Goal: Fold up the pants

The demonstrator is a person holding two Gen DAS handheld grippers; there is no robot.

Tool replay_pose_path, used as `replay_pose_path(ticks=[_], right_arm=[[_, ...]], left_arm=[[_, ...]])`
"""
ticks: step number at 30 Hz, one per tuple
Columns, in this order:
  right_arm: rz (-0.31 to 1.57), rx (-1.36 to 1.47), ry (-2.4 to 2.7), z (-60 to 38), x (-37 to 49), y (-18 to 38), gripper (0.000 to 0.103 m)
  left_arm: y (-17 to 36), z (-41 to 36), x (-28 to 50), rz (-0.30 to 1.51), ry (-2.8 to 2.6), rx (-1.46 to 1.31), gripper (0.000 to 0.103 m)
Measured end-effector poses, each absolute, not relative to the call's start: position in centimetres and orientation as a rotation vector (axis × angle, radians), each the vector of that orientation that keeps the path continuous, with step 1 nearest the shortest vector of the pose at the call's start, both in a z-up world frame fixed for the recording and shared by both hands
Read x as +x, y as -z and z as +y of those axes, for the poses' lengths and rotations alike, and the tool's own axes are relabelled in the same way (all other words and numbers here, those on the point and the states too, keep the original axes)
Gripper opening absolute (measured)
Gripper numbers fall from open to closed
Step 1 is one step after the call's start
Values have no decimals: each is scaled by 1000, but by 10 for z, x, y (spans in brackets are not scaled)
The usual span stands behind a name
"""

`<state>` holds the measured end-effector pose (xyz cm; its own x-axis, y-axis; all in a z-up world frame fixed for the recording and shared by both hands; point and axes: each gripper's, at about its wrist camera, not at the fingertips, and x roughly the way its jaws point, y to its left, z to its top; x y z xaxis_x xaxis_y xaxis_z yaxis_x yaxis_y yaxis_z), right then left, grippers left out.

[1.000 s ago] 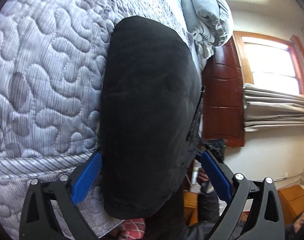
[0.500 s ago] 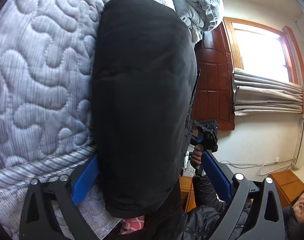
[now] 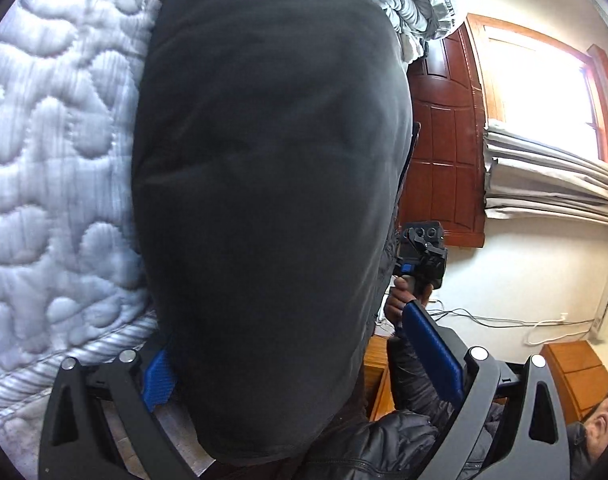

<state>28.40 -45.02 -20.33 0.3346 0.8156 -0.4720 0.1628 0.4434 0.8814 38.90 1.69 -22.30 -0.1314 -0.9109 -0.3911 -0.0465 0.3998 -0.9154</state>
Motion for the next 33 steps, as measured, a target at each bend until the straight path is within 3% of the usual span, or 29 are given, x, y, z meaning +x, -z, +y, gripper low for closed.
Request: replay_pose_path(ticks=[20, 28, 33], right_arm=[[1298, 1039, -725, -437, 317, 234, 92], [1287, 1025, -738, -429, 320, 229, 91], [1265, 1005, -725, -418, 313, 226, 79]], left_arm=[[240, 9, 389, 1557, 868, -885, 98], [255, 19, 387, 1574, 807, -905, 79], [257, 28, 387, 1576, 786, -913, 73]])
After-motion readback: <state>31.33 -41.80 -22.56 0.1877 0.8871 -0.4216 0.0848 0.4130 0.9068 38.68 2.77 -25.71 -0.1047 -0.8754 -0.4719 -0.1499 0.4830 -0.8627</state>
